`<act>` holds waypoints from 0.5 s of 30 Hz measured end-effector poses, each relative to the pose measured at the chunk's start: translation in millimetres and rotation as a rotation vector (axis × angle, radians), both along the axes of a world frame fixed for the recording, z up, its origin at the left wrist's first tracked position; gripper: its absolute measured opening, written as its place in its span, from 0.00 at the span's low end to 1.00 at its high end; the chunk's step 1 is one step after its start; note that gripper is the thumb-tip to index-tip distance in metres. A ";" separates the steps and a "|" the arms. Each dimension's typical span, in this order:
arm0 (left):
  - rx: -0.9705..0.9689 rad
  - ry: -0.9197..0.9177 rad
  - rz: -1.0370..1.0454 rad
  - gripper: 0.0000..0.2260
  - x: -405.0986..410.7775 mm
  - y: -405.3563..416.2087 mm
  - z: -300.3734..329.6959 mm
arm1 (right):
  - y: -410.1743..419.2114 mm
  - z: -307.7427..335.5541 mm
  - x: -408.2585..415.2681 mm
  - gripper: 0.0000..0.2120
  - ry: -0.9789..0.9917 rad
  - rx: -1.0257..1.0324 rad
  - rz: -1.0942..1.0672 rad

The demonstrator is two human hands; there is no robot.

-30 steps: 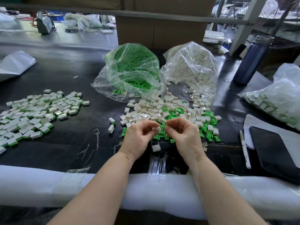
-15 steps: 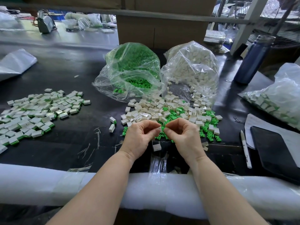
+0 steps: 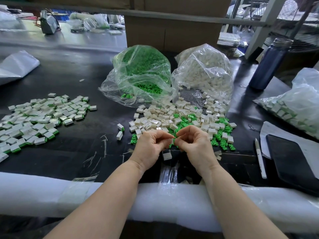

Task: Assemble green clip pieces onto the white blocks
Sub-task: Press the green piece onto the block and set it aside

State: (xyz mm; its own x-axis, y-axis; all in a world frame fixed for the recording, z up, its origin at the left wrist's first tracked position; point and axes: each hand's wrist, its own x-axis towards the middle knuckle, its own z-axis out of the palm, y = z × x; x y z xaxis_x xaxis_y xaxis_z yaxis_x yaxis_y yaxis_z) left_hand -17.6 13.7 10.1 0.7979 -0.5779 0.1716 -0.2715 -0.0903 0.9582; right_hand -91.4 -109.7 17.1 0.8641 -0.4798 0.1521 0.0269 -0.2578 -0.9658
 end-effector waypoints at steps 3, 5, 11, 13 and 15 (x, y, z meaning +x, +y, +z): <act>0.037 -0.009 -0.009 0.08 -0.2 0.2 -0.1 | -0.4 0.6 0.0 0.10 0.016 0.002 0.016; 0.052 -0.022 -0.018 0.08 -0.1 0.8 0.4 | -0.3 0.7 -0.3 0.11 0.020 0.021 0.032; 0.090 -0.049 -0.034 0.05 -1.0 2.5 2.0 | -1.4 -0.8 -1.1 0.12 0.039 0.038 0.060; 0.101 -0.052 -0.037 0.05 -1.3 2.6 2.7 | -1.8 -1.2 -1.5 0.12 0.046 0.038 0.067; 0.105 -0.052 -0.040 0.05 -1.7 2.6 3.8 | -2.0 -1.3 -2.0 0.12 0.049 0.041 0.073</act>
